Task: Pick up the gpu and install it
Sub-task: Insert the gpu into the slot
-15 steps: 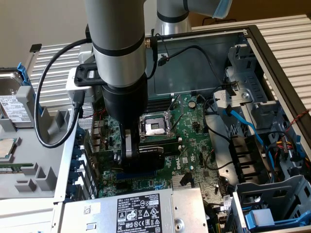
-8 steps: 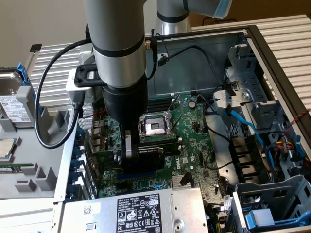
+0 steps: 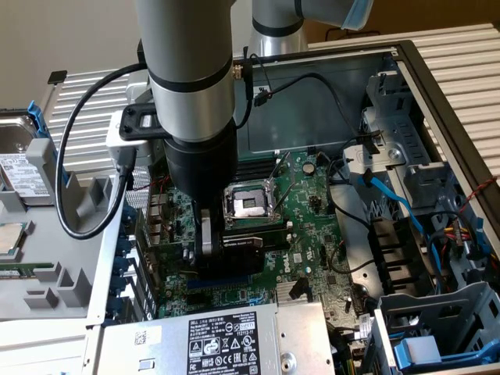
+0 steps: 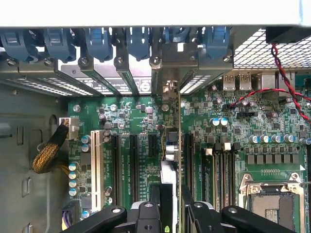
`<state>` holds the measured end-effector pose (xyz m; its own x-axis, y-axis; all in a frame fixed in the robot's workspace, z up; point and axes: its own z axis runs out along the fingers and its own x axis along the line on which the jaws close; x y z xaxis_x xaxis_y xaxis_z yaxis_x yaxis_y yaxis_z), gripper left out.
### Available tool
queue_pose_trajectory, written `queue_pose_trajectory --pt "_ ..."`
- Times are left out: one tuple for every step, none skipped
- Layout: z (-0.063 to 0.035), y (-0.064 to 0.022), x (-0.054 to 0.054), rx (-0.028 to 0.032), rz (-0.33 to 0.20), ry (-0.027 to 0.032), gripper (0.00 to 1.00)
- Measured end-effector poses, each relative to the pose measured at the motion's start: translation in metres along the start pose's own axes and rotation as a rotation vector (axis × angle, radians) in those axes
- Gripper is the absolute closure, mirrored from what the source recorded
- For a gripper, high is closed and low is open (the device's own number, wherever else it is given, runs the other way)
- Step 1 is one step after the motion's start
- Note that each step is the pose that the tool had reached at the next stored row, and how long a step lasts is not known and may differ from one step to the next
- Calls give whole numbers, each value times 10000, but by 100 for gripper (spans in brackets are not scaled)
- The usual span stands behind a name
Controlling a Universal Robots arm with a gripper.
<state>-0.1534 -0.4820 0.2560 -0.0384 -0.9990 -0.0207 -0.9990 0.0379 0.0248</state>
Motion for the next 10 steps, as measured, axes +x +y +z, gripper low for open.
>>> queue_pose_trajectory --pt "1 0 0 0 0 -1 73" --pt "2 0 0 1 0 -2 73" --pt "4 0 0 1 0 -2 73" --pt "6 0 0 1 0 -2 73" --pt "8 0 0 2 0 -3 73" --pt "8 0 0 1 0 -1 73" --pt "10 0 0 0 0 0 73" --pt "13 0 0 1 0 -2 73" --pt "15 0 0 1 0 -3 73" --pt "16 0 0 1 0 -2 73"
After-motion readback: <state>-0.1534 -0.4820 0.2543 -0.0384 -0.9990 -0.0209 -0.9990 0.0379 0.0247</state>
